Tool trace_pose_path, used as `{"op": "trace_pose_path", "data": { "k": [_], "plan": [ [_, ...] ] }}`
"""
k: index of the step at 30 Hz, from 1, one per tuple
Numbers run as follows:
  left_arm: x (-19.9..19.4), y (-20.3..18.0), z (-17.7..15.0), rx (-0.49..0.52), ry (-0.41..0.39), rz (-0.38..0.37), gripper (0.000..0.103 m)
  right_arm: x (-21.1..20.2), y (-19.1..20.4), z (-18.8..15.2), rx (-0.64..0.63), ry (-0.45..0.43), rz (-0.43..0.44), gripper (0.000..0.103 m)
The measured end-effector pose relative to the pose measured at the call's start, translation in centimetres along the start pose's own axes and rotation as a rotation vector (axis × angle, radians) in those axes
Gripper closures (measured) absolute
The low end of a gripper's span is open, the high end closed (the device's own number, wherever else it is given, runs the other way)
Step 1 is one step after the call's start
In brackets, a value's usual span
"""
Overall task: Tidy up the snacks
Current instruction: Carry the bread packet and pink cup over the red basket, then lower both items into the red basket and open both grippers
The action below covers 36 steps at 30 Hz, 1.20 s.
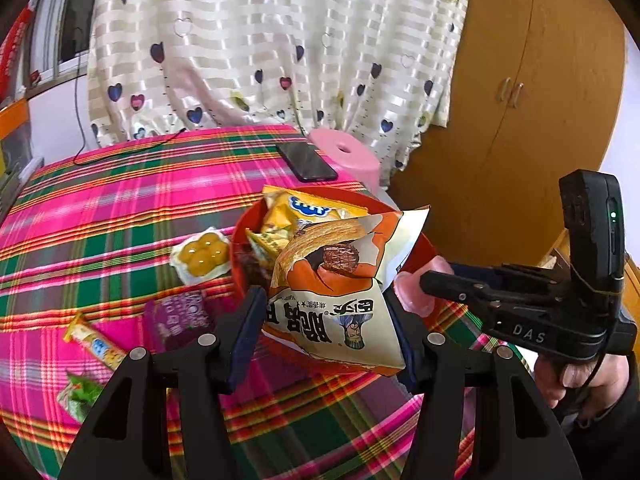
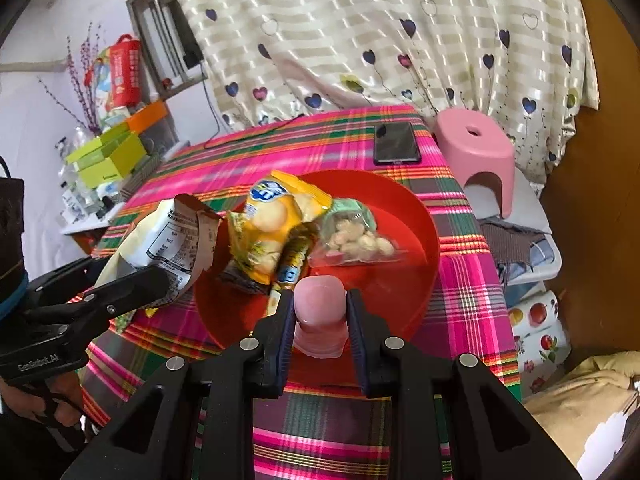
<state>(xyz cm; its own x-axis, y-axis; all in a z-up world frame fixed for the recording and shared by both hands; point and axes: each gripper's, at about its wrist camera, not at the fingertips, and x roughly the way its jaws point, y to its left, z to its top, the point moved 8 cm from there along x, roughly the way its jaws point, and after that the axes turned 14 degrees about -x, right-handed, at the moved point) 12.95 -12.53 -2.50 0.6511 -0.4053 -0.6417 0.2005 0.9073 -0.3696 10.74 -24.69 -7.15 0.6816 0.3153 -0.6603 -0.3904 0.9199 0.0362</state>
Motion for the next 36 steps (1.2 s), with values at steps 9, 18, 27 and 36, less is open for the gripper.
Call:
{"op": "trace_pose_path", "data": {
  "k": [9, 18, 27, 36],
  "plan": [
    [2.3, -1.1, -0.8, 0.03, 0.067, -0.029, 0.045, 1.7, -0.7, -1.0, 0.014, 0.046, 0.015, 0.08],
    [4.9, 0.2, -1.1, 0.016, 0.108, 0.035, 0.045, 2.3, -1.0, -1.3, 0.021, 0.061, 0.017, 0.08],
    [5.5, 1.1, -0.8, 0.007, 0.103, 0.072, 0.045, 2.5, -1.0, -1.0, 0.017, 0.071, 0.002, 0.078],
    [3.2, 1.0, -0.6, -0.01, 0.053, 0.032, 0.044, 1.4, -0.4, -0.5, -0.001, 0.05, -0.005, 0.068]
  ]
}}
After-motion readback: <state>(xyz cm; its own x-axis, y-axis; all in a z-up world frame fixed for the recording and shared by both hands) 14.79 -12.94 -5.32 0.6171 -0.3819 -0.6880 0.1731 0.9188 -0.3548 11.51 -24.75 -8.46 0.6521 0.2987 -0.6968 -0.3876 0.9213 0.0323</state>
